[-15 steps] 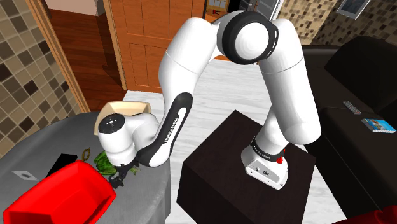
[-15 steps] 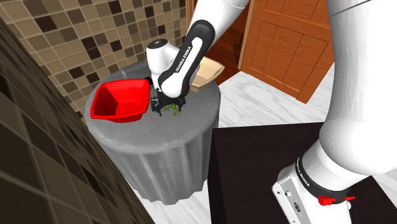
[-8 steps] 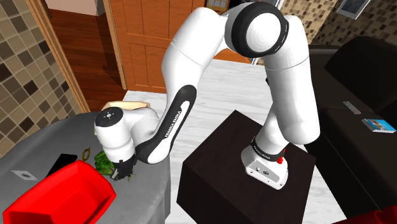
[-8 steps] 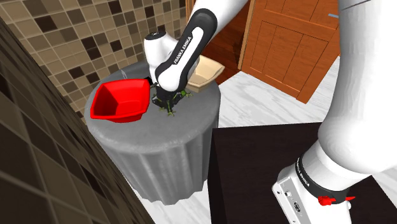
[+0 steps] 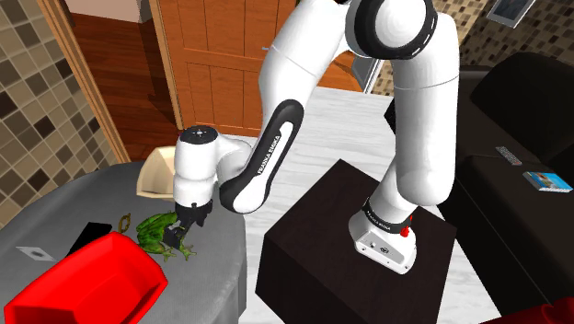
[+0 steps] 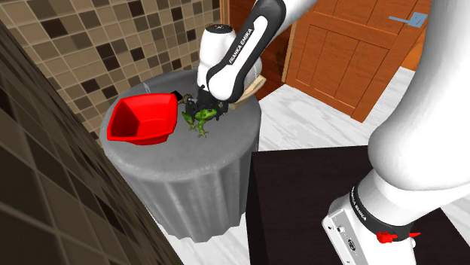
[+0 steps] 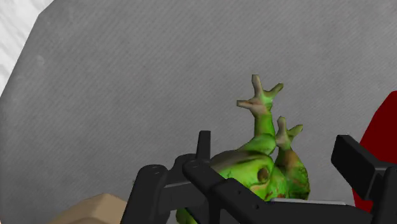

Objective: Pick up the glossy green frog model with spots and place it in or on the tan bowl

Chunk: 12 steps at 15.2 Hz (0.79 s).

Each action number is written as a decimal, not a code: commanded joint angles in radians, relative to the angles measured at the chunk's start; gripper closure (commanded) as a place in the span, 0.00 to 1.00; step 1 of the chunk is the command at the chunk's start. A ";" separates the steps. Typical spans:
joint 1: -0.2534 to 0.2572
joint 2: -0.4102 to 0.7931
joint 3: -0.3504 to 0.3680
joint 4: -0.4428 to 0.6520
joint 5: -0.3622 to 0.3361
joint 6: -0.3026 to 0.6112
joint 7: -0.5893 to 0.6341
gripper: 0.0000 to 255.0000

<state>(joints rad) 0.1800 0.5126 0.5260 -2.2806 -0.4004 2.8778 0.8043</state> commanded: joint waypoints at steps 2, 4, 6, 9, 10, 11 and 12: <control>-0.333 0.020 0.198 -0.150 0.063 0.270 -0.178 0.00; -0.581 0.113 0.334 -0.220 0.018 0.402 -0.267 0.00; -0.527 0.131 0.287 -0.197 0.004 0.418 -0.250 0.00; -0.452 0.161 0.230 -0.165 0.015 0.440 -0.253 0.00; -0.429 0.171 0.213 -0.154 0.020 0.447 -0.255 0.00; -0.407 0.182 0.196 -0.143 0.024 0.454 -0.257 0.00; -0.395 0.188 0.187 -0.136 0.027 0.457 -0.258 0.00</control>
<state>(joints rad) -0.2316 0.6911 0.7266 -2.4259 -0.3764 3.3294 0.5488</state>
